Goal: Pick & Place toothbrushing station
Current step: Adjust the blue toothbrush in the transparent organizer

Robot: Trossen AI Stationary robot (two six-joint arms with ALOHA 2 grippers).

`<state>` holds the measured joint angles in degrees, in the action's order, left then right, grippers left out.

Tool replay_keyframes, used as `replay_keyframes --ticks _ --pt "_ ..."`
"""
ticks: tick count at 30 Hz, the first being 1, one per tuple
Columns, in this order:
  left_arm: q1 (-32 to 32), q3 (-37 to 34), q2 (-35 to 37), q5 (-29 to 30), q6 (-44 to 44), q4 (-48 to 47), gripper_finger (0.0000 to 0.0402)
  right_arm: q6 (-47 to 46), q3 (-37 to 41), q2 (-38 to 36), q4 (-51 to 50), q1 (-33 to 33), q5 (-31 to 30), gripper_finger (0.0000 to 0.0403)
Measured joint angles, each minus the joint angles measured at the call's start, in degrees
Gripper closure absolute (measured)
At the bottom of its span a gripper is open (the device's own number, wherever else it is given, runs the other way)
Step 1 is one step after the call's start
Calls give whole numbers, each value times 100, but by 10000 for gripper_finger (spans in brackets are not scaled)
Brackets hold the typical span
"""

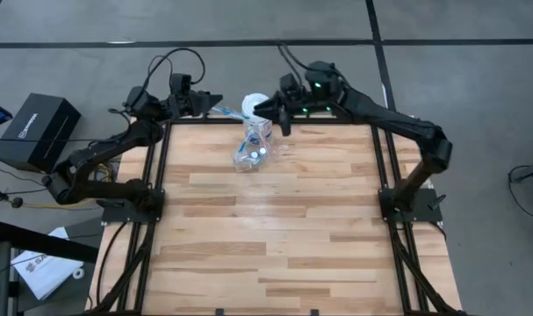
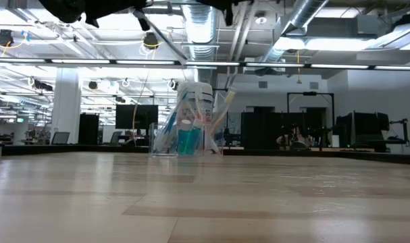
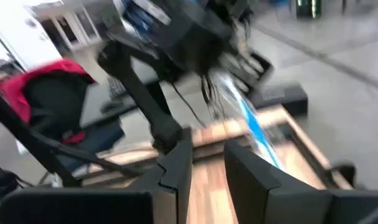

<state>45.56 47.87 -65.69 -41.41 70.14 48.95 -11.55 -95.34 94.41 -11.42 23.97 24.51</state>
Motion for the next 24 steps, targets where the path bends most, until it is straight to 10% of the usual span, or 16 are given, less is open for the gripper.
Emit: replay_keyframes --ticks 24 --pt "-856 16 -22 764 392 455 400 465 -1736 1515 -810 -150 473 265"
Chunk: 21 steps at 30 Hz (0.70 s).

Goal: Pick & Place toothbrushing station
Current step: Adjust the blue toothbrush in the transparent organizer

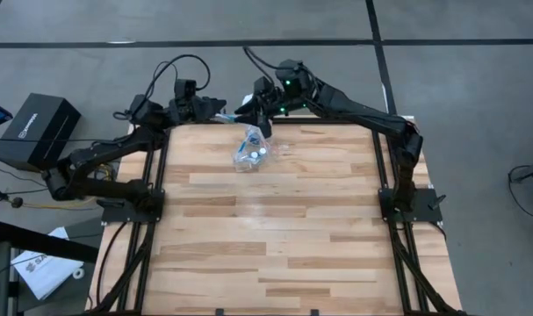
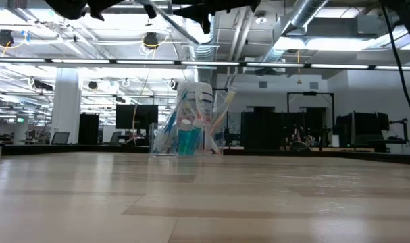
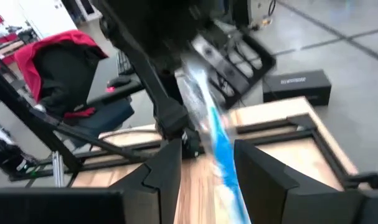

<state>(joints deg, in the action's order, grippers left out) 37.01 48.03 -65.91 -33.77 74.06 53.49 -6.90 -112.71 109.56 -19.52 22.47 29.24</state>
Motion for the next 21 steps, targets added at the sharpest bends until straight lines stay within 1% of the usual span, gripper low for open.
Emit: replay_keyframes --ticks 6,11,14,21 --pt "-191 2 -38 51 -2 49 400 -19 15 44 91 -1 124 268" --pt "-332 46 -210 105 -2 212 400 -19 15 54 81 -34 209 268" --pt "-438 285 -410 74 -4 257 400 -57 15 52 80 -38 242 269" --pt "-467 848 -892 -332 0 299 400 -61 15 46 66 -32 244 269"
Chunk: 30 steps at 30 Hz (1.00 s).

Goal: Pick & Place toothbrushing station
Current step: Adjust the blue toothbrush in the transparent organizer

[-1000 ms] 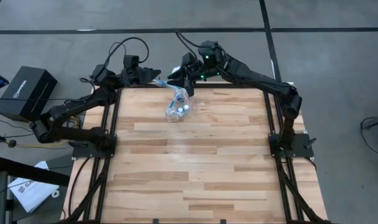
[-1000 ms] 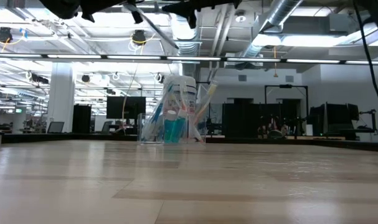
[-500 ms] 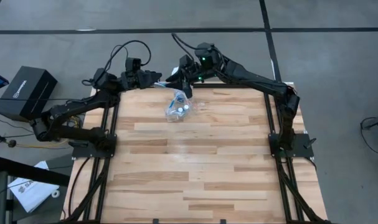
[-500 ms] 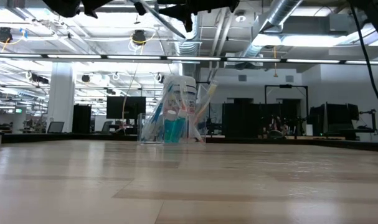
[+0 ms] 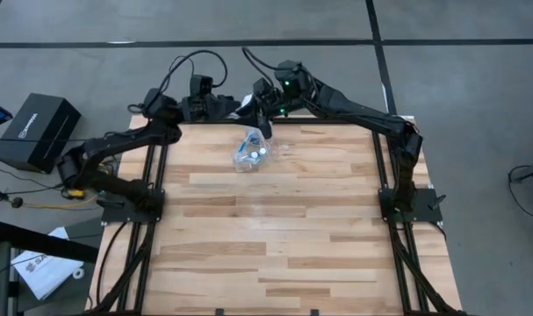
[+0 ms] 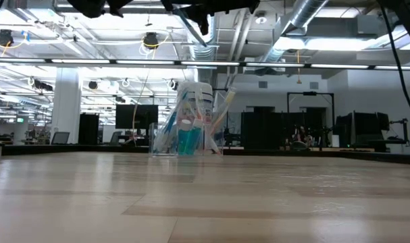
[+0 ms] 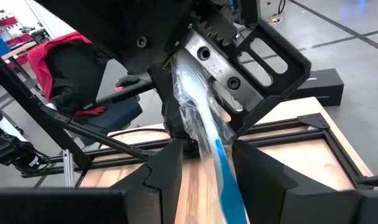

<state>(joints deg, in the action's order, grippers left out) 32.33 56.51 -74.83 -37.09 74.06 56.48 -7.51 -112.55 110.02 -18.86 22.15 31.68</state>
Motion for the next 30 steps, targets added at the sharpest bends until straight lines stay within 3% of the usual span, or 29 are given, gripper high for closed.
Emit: replay_keyframes --ticks 9,16,25,30 --pt "0 59 -57 -82 42 31 400 0 0 -5 -58 -2 -5 285" --pt "6 61 -57 -81 35 70 400 243 0 -5 -36 -2 -8 386" --pt "685 69 -57 -666 -41 192 397 276 0 8 -82 1 -27 389" --pt "1495 72 62 -1037 -16 216 359 308 0 -16 -235 30 24 389"
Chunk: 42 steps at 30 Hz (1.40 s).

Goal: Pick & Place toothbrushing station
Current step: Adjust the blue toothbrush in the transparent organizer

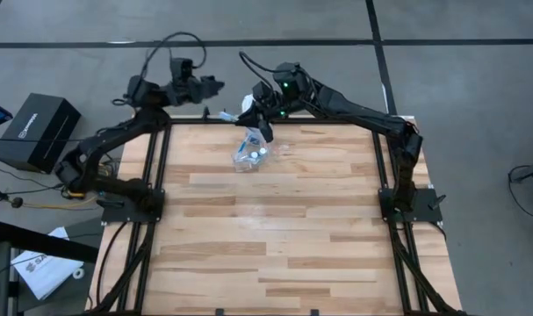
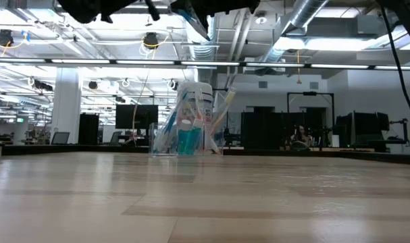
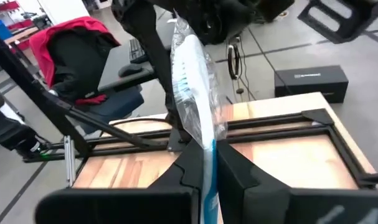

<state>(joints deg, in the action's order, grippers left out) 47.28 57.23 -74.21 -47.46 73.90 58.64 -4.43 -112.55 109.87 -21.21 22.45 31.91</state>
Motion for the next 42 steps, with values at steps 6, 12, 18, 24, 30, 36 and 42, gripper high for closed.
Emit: replay_keyframes --ticks 6,12,18,24,30,36,42 --pt "1157 0 126 -549 179 6 290 -23 0 -18 61 126 23 389" --pt "2010 -4 109 -1487 25 -201 262 -803 111 -20 1350 156 -508 389" --pt "2552 -7 104 -1929 -32 -325 275 -2113 1127 -51 3776 125 -895 390" --pt "2655 -332 108 -2270 -57 -369 287 -2967 2504 -112 5932 -107 -1596 390" --pt "2036 -1161 193 -2093 -297 -375 272 -3160 2962 -87 6794 -92 -2059 390" --pt "1376 -1317 185 -932 -609 -206 239 -3179 2949 -102 6621 -140 -1799 390" --pt "1264 -855 185 -425 -600 49 225 -3040 2953 -75 6083 -262 -1678 390"
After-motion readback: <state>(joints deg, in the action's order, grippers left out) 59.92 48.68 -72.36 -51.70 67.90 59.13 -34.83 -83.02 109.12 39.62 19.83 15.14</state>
